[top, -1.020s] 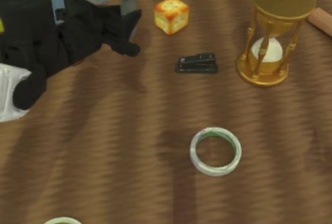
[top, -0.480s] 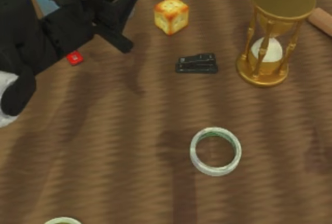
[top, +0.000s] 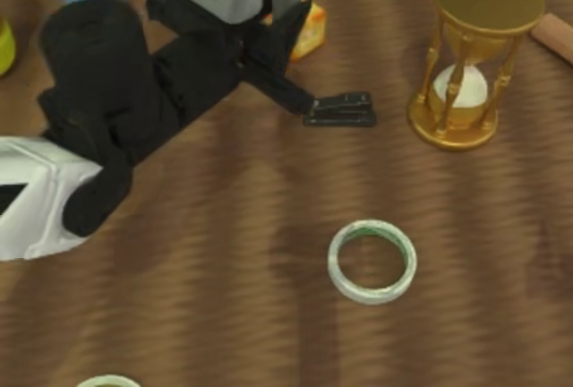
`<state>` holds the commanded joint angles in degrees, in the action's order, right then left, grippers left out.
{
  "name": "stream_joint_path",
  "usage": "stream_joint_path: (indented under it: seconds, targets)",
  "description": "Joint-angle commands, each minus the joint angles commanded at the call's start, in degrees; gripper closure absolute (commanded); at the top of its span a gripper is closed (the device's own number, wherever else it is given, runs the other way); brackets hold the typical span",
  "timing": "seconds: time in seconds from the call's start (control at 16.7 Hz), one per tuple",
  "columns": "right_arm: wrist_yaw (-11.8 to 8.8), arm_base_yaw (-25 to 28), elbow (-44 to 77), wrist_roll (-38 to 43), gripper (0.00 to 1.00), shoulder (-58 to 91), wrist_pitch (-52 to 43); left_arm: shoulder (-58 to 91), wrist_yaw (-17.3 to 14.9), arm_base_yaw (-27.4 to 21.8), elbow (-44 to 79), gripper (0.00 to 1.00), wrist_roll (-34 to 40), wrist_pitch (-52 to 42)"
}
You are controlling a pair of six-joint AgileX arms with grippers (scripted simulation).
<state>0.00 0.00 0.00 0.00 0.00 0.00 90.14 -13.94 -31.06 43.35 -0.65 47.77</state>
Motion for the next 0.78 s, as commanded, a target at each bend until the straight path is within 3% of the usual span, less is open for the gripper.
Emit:
stream_joint_path:
  seconds: [0.12, 0.24, 0.78]
  targets:
    - [0.0, 0.0, 0.0, 0.0, 0.0, 0.0, 0.0, -0.32, 3.87, -3.79, -0.23, 1.0, 0.15, 0.59]
    - [0.0, 0.0, 0.0, 0.0, 0.0, 0.0, 0.0, -0.56, 5.36, -5.28, -0.31, 1.0, 0.19, 0.88]
    - [0.0, 0.0, 0.0, 0.0, 0.0, 0.0, 0.0, -0.56, 5.37, -5.29, -0.31, 1.0, 0.2, 0.89]
